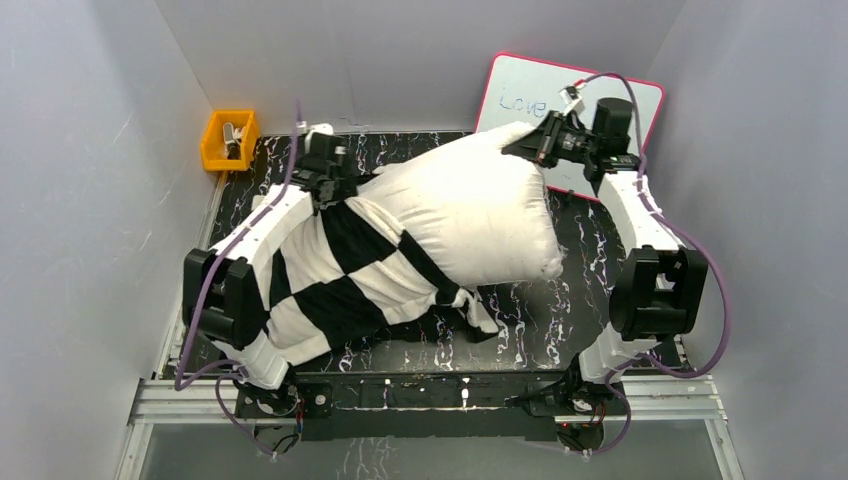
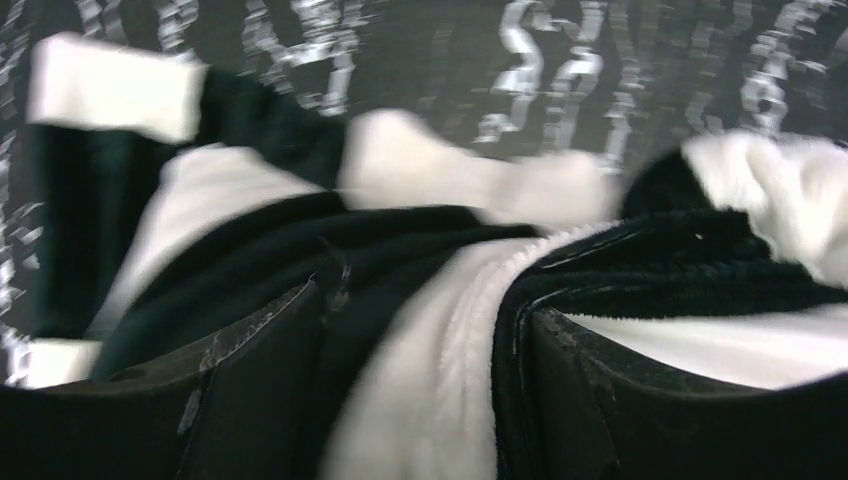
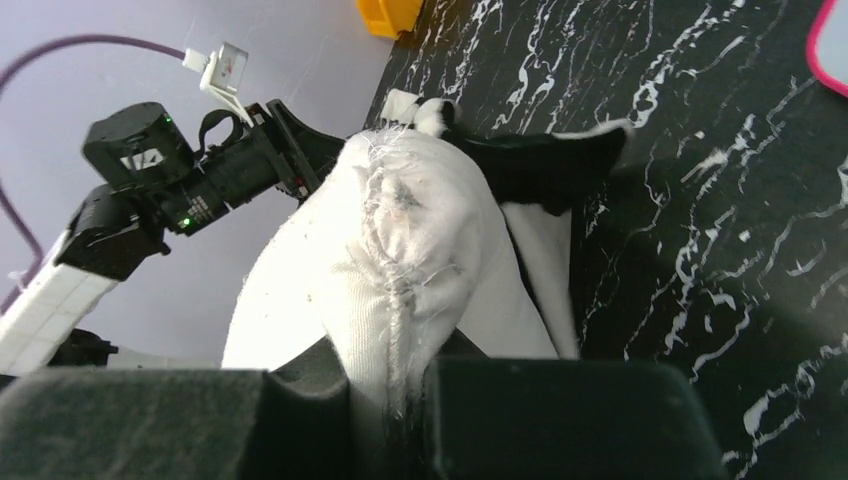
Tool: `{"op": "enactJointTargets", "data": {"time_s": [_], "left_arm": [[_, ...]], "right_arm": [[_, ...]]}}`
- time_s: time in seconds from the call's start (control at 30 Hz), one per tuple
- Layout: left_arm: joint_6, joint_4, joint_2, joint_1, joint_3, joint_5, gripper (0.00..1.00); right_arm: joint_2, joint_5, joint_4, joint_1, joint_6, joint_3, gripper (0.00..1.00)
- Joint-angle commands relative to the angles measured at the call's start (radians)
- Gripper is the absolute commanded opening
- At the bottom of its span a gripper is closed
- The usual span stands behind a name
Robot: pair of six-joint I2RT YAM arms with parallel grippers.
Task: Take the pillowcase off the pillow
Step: Remove the pillow from the pillowcase.
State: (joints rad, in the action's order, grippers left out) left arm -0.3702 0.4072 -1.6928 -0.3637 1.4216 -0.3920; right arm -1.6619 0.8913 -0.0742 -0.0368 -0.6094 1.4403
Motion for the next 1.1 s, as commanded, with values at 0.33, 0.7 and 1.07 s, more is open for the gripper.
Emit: {"op": "enactJointTargets", "data": {"time_s": [0.33, 0.7, 1.07], "left_arm": [[0.183, -0.044, 0.265, 0.085, -0.109, 0.247, 0.86], [0.021, -0.131, 0.514, -0.183, -0.210, 0.871, 0.98], [-0.316, -0.157, 0.315, -0.476, -0.214, 0.342, 0.98]], "right_arm": [[0.168, -0.045, 0.285, 0.144, -0.164, -0.017, 0.00], [0.127, -0.147, 0.196, 0.069, -0.107, 0.015, 0.00], [0.131, -0.172, 0.208, 0.038, -0.120, 0.002, 0.00]]}}
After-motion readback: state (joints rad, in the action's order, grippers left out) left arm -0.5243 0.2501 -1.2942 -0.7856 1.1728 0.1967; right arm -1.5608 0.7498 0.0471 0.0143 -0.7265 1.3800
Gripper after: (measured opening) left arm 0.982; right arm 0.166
